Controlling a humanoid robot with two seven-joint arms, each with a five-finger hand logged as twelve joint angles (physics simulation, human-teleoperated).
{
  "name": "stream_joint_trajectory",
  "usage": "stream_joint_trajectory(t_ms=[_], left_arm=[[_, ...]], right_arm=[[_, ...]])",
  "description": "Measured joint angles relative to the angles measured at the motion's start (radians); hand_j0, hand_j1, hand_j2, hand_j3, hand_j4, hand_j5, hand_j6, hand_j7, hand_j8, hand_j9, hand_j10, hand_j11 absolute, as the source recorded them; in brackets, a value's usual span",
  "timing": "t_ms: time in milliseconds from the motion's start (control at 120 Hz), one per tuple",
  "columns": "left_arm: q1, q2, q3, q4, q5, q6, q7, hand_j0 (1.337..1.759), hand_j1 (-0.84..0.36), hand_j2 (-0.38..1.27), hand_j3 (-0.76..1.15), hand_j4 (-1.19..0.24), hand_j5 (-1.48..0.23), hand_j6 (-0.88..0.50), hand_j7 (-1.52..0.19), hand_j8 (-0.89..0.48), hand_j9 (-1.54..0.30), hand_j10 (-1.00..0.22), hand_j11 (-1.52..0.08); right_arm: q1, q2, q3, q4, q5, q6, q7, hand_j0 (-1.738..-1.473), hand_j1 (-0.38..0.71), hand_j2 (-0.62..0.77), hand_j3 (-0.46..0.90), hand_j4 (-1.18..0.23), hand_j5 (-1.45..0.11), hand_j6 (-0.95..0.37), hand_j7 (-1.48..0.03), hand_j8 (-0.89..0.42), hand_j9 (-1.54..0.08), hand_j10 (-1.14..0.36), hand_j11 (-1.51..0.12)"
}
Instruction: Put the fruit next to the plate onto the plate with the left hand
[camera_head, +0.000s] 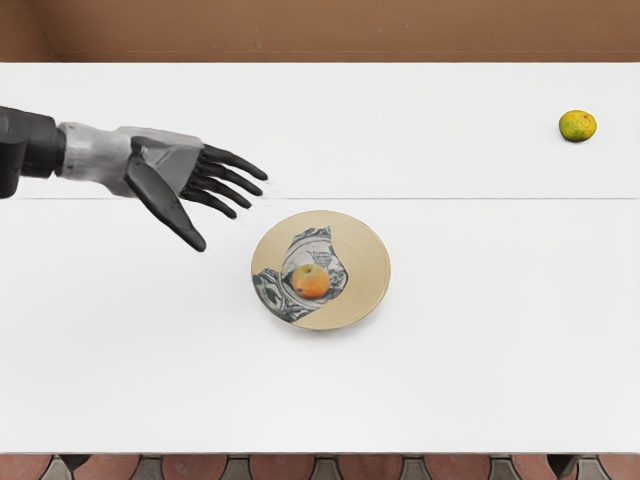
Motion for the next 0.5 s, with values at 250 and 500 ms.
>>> stream_joint_trajectory(t_ms=[250,500], left_arm=[[0.106,0.033,-0.022,0.136,-0.096,-0.012,0.000,1.658,0.05,0.05,0.00,-0.25,-0.33,-0.25,-0.33,-0.25,-0.33,-0.25,-0.33],[0.201,0.035,-0.026,0.252,-0.181,-0.013,0.000,1.658,0.05,0.05,0.00,-0.25,-0.33,-0.25,-0.33,-0.25,-0.33,-0.25,-0.33]], right_arm=[[0.000,0.000,0.000,0.000,0.000,0.000,0.000,-1.658,-0.31,-0.01,0.00,-0.03,-0.04,-0.03,-0.04,-0.03,-0.04,-0.03,-0.04],[0.000,0.000,0.000,0.000,0.000,0.000,0.000,-1.658,-0.31,-0.01,0.00,-0.03,-0.04,-0.03,-0.04,-0.03,-0.04,-0.03,-0.04]])
